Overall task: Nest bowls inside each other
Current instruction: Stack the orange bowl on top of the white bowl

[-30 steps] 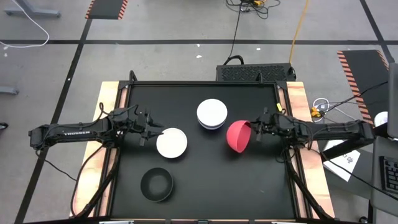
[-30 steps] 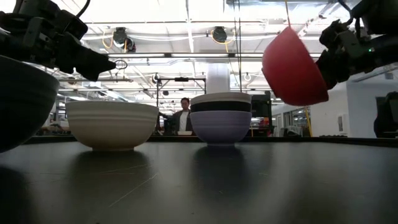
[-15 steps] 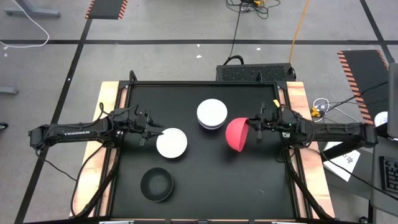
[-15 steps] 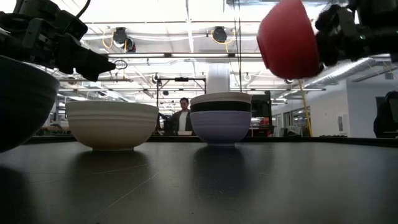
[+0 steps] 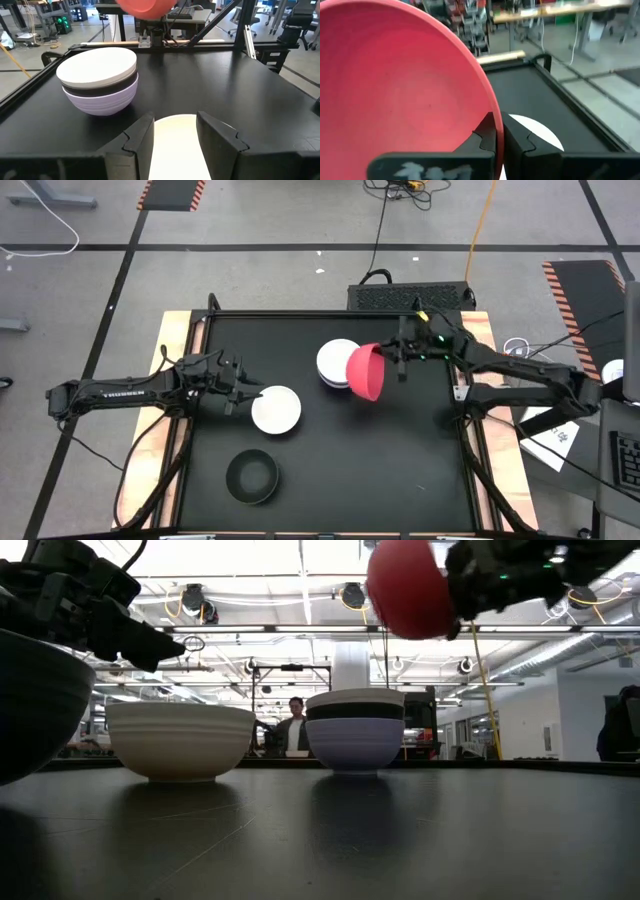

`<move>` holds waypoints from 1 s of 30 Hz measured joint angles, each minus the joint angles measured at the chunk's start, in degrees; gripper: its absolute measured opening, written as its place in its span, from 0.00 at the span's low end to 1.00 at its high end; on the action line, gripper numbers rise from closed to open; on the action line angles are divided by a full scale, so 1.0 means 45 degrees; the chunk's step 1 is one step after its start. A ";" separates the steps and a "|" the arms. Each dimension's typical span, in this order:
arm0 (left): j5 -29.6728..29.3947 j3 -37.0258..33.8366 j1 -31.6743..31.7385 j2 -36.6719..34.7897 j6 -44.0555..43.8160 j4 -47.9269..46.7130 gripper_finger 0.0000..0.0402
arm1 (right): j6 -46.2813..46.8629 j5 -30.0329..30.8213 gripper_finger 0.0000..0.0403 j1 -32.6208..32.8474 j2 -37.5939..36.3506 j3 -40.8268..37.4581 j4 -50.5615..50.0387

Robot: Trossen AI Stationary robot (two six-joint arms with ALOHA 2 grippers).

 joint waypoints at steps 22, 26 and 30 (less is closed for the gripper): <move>0.0003 0.0000 0.0001 -0.0005 0.0012 -0.0174 0.37 | -0.3133 -0.1363 0.00 -0.1889 0.6864 0.7881 -0.7303; 0.0001 0.0000 -0.0004 0.0000 0.0127 -0.0283 0.37 | -0.3735 -0.1332 0.00 -0.1904 0.7549 0.8961 -0.8537; 0.0002 0.0000 0.0001 0.0000 0.0194 -0.0354 0.37 | -0.3841 -0.1338 0.00 -0.1890 0.8037 0.9655 -0.8764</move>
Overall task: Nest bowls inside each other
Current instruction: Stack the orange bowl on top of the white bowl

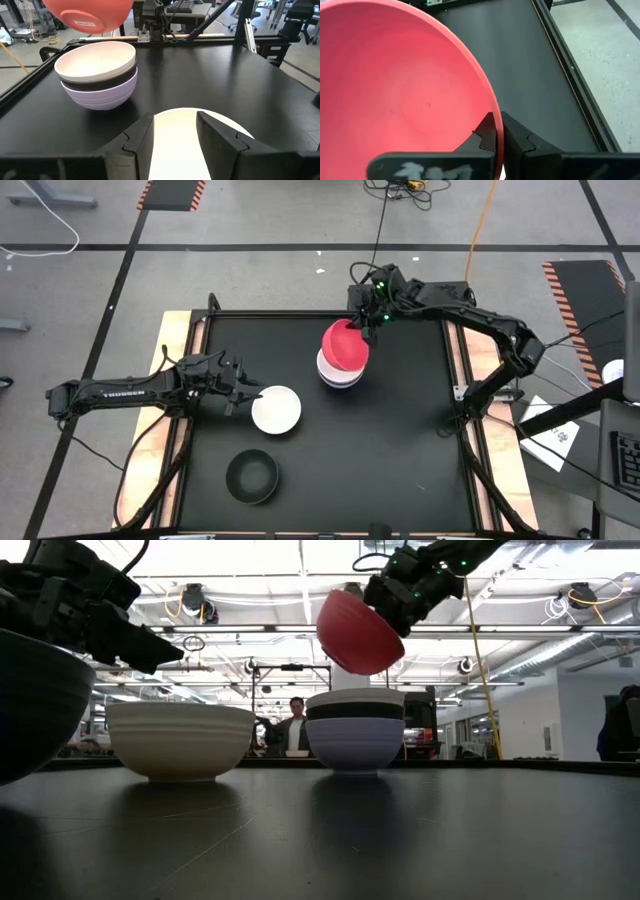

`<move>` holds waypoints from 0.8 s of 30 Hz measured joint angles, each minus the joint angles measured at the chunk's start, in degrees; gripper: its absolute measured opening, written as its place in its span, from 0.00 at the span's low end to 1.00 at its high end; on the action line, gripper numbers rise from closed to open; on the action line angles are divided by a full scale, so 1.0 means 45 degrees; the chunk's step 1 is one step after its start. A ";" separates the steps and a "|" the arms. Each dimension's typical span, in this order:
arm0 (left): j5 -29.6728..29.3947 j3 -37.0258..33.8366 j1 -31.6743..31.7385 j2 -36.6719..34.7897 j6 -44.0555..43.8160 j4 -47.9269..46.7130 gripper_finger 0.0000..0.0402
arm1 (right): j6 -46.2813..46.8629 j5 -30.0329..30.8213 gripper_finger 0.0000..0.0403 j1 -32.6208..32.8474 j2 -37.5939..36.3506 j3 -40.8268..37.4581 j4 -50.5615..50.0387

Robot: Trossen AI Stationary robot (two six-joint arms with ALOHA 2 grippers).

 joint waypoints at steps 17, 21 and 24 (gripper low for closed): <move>-0.0004 0.0000 -0.0004 0.0000 0.0411 -0.0193 0.37 | -0.1520 0.2079 0.00 0.0919 0.3675 0.4960 -0.5622; -0.0064 -0.0005 -0.0003 0.0000 0.0505 -0.0372 0.37 | -0.1594 0.2082 0.00 0.0947 0.4059 0.5997 -0.6650; -0.0111 -0.0005 -0.0005 0.0000 0.0542 -0.0398 0.37 | -0.1614 0.2083 0.00 0.0957 0.4282 0.6618 -0.7162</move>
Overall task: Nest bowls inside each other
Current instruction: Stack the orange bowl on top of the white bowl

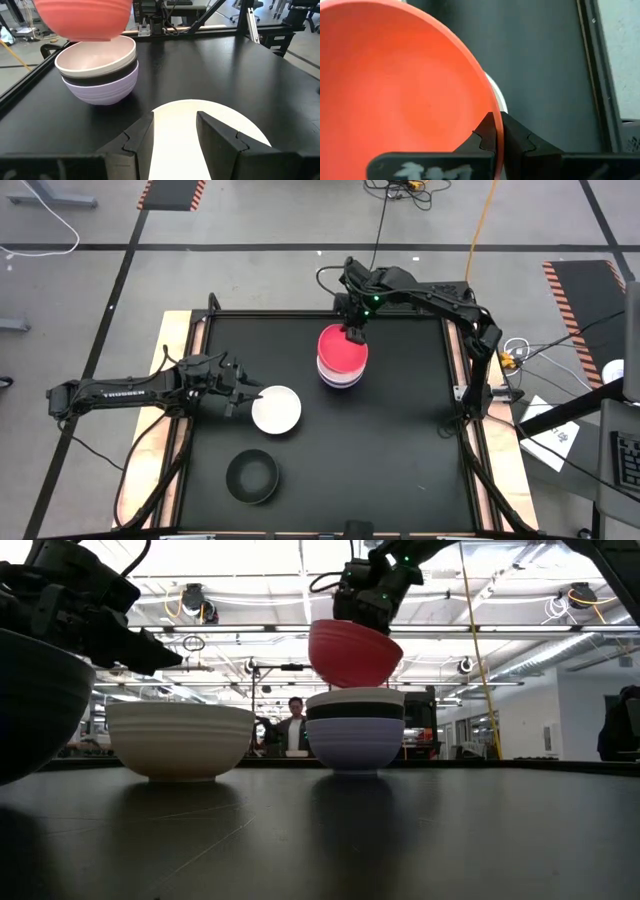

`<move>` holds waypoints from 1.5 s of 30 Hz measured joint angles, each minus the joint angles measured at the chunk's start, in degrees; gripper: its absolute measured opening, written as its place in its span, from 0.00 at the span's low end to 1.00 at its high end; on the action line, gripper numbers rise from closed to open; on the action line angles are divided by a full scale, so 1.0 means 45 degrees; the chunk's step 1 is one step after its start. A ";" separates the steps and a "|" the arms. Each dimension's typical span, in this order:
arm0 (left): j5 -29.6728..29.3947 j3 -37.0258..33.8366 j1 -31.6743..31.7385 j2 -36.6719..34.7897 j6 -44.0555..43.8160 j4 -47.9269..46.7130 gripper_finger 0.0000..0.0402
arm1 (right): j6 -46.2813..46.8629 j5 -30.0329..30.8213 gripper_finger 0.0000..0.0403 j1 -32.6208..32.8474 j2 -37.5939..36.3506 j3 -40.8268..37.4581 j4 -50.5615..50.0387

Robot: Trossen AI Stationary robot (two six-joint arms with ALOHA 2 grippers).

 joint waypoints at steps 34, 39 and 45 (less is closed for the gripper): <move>0.0007 0.0000 0.0005 0.0000 0.0090 -0.0236 0.37 | 0.0675 0.0338 0.00 0.0340 0.0898 0.0124 -0.0181; 0.0010 0.0000 0.0004 0.0000 0.0170 -0.0334 0.37 | 0.1338 0.1049 0.00 0.0418 0.0907 0.0124 -0.0326; 0.0010 0.0000 0.0003 0.0000 0.0268 -0.0345 0.37 | 0.2115 0.1044 0.00 0.0464 0.0907 0.0124 -0.0615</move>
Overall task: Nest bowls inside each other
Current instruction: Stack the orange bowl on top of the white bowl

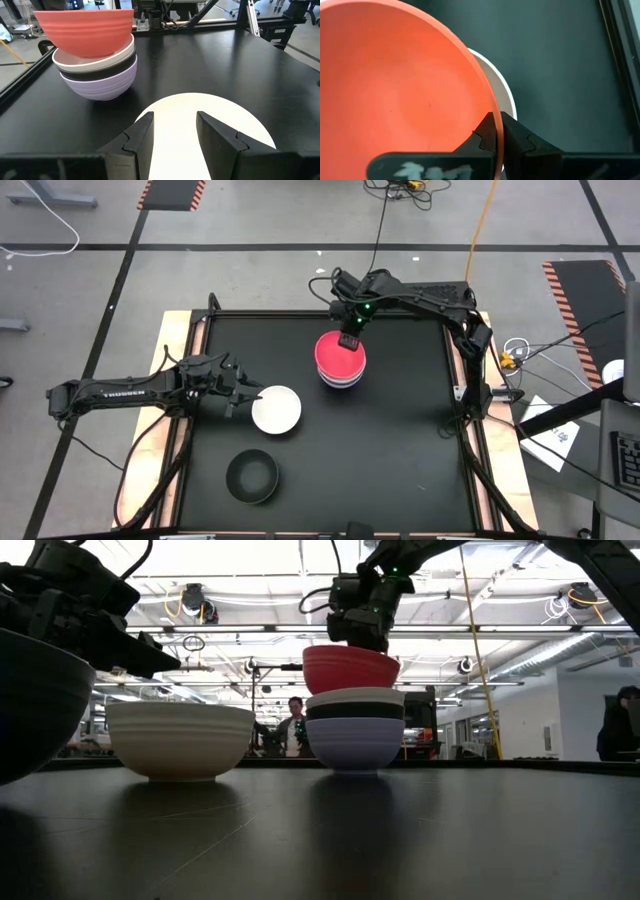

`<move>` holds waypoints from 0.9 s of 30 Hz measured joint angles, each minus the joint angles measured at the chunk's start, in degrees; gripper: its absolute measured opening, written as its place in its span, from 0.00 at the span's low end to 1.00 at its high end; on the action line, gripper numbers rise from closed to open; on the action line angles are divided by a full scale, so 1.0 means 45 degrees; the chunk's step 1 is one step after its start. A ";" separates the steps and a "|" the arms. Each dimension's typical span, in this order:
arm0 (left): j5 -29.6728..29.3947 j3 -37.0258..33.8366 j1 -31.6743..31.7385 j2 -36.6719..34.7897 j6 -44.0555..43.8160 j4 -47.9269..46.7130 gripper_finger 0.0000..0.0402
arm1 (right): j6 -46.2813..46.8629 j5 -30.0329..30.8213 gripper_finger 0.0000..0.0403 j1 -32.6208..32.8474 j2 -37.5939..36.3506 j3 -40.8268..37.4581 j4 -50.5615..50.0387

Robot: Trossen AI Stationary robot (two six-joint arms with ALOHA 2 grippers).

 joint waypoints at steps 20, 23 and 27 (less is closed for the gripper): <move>0.0002 0.0000 -0.0001 0.0000 -0.0180 0.0000 0.37 | 0.1010 0.0045 0.00 0.0196 0.0005 -0.0755 -0.0161; 0.0003 0.0000 -0.0003 0.0000 -0.0192 0.0000 0.37 | 0.1135 0.0659 0.00 0.0206 0.0000 -0.0825 0.0033; 0.0003 0.0003 -0.0003 0.0000 -0.0224 -0.0002 0.37 | 0.1143 0.0935 0.00 0.0279 0.0002 -0.0913 -0.0034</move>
